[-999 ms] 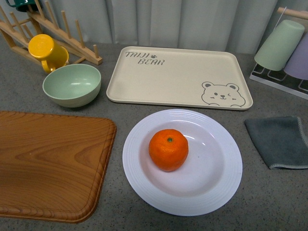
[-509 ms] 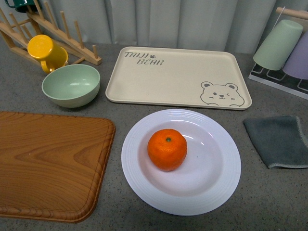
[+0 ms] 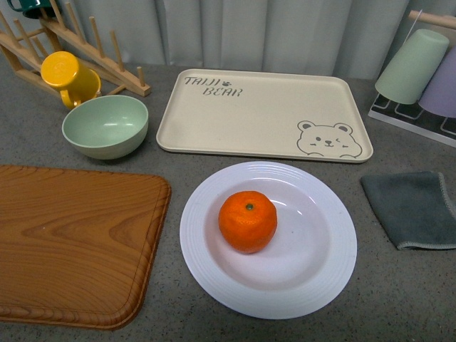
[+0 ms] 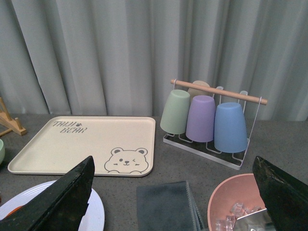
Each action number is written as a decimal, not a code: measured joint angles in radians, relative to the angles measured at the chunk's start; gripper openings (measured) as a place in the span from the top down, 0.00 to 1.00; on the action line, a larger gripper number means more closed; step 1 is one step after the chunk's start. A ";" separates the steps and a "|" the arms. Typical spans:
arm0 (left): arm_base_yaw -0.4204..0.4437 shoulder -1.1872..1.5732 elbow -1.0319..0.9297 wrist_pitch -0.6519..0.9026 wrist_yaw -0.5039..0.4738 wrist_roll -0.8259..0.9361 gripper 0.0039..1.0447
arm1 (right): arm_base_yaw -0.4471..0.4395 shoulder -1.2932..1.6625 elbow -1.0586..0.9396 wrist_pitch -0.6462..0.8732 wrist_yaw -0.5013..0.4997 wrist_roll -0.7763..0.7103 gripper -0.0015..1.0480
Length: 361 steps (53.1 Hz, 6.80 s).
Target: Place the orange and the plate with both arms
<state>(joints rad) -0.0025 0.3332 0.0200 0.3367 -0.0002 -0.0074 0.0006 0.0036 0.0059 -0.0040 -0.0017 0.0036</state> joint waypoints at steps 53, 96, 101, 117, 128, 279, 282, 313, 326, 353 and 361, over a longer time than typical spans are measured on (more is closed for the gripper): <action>0.000 -0.329 0.000 -0.335 0.000 0.000 0.96 | 0.000 0.000 0.000 0.000 0.000 0.000 0.09; 0.000 -0.330 0.000 -0.336 0.000 0.002 0.06 | -0.040 0.790 0.166 0.198 -0.076 0.114 0.09; 0.000 -0.330 0.000 -0.336 0.000 0.002 0.06 | -0.083 1.041 0.217 0.325 -0.220 0.158 0.09; 0.000 -0.330 0.000 -0.336 0.000 0.003 0.06 | -0.114 1.615 0.376 0.465 -0.618 0.296 0.09; 0.000 -0.330 0.000 -0.336 0.000 0.003 0.06 | -0.071 1.826 0.483 0.529 -0.716 0.396 0.09; 0.000 -0.330 0.000 -0.336 0.000 0.003 0.06 | -0.013 2.314 1.058 1.003 -0.798 1.034 0.98; 0.000 -0.330 0.000 -0.336 0.000 0.003 0.06 | -0.009 2.348 1.106 0.985 -0.782 1.036 0.98; 0.000 -0.330 0.000 -0.336 0.000 0.003 0.06 | 0.032 2.561 1.448 0.688 -0.679 0.954 0.86; 0.000 -0.330 0.000 -0.336 0.000 0.003 0.06 | 0.024 2.456 1.369 0.593 -0.623 0.804 0.37; 0.000 -0.330 0.000 -0.336 0.000 0.003 0.06 | 0.053 1.910 0.929 0.448 -0.328 0.336 0.09; 0.000 -0.330 0.000 -0.336 0.000 0.003 0.06 | 0.089 1.696 0.755 0.470 -0.167 0.215 0.09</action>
<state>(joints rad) -0.0025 0.0036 0.0200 0.0006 -0.0002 -0.0048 0.0898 1.6993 0.7609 0.4664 -0.1684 0.2188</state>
